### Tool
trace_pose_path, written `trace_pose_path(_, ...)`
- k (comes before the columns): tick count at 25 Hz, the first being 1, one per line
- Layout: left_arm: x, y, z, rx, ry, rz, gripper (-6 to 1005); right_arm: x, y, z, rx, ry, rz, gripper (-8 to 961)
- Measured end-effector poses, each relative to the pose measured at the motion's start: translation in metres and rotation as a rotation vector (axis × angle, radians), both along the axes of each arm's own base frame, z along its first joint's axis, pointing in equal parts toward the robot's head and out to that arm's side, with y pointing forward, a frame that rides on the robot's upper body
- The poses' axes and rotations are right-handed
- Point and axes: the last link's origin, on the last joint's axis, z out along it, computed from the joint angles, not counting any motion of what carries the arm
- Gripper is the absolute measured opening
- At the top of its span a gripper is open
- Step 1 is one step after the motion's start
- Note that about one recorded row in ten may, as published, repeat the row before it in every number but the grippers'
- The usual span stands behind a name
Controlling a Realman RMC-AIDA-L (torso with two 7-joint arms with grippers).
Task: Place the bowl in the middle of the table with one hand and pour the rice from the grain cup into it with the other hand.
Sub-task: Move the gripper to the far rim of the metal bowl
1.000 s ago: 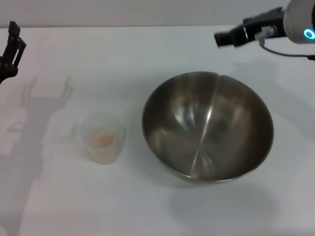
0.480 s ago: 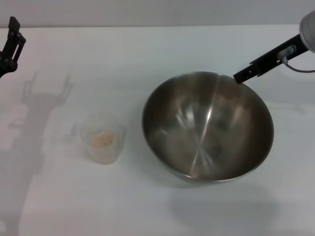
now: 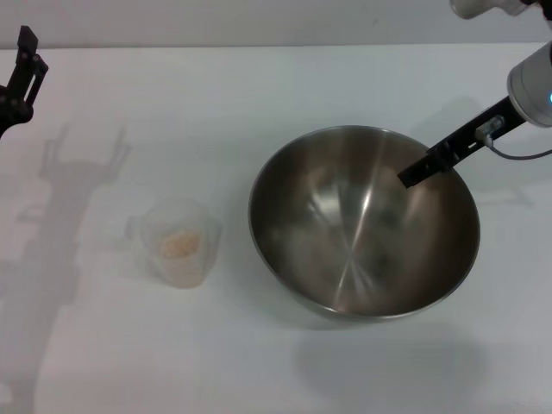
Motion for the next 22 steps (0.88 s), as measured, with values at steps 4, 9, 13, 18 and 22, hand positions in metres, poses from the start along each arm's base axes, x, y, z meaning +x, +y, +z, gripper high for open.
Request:
trace_pose_path(4,0.0004,0.0004,-0.0001,0.0,0.0,-0.001,862,-0.0003,-0.0001,-0.0013,-0.005,-0.002,0.002,692)
trace_pose_path(9,0.0001,0.0002,0.0,0.0,0.001,0.0,861,-0.0009,0.0009,0.0016,0.011,0.005,0.01,601)
trace_pose_path(13,-0.0001,0.0001,0.0002,0.001,0.0,0.001,860,0.0013,0.0006,-0.0013,-0.004,0.003,0.008,528)
trace_pose_path(18,-0.0002,0.0,0.0002,0.001,0.0,0.001,858,0.0014,0.0009,-0.0021,-0.008,0.001,0.013,343)
trace_pose_path(22,-0.0002,-0.0001,-0.0001,0.0,-0.002,0.001,857,0.0009,0.0014,-0.0024,-0.008,0.001,0.021,172)
